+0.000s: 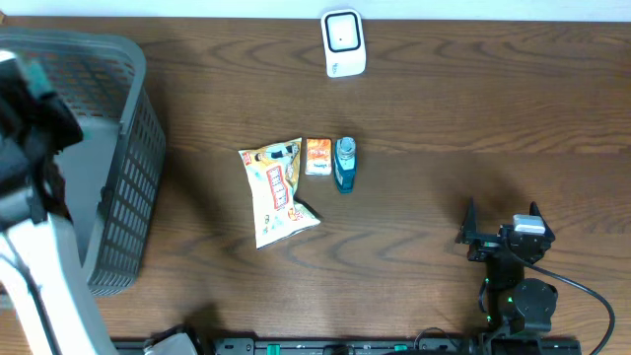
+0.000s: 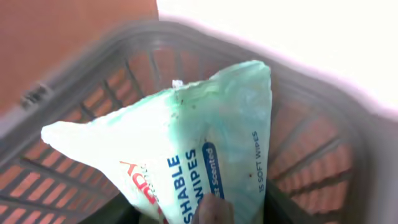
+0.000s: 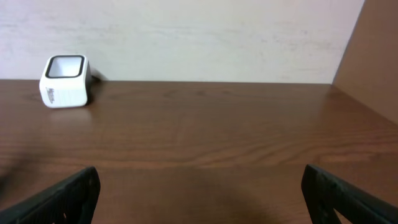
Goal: Scan the item barcode
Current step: 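Grasp the mint-green wet-wipes pack with the left gripper and lift, then carry the wipes pack right of the bottle and release it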
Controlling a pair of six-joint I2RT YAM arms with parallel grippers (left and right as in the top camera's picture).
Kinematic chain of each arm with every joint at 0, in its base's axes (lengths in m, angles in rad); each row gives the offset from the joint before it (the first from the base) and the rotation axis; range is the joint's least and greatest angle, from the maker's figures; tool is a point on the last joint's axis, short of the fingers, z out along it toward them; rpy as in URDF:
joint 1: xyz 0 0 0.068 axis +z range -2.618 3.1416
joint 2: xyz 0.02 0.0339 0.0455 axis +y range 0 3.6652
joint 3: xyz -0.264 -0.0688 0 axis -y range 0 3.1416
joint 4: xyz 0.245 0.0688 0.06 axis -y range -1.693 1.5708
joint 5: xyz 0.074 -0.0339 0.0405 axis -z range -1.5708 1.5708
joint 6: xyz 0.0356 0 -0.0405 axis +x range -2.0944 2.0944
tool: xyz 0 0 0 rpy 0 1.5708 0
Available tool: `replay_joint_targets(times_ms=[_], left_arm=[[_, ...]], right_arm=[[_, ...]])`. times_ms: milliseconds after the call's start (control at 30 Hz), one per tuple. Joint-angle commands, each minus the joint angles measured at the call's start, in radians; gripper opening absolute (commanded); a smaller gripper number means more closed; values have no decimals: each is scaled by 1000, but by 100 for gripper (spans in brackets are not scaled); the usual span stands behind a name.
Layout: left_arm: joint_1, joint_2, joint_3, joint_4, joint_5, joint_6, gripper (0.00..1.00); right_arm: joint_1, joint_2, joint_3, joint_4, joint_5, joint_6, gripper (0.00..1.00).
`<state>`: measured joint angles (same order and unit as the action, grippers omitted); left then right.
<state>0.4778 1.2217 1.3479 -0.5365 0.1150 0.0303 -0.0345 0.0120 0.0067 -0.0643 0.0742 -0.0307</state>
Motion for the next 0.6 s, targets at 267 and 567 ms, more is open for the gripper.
replay_joint_targets(times_ms=[267,567], left_arm=[[-215,-129,10,175,889,-343,49],[-660,-36,2,188,747,-240,49]], right_arm=[[10,-5,-1,-4,-5,-8,99],[10,-5,-1,-4,-5,-8,99]])
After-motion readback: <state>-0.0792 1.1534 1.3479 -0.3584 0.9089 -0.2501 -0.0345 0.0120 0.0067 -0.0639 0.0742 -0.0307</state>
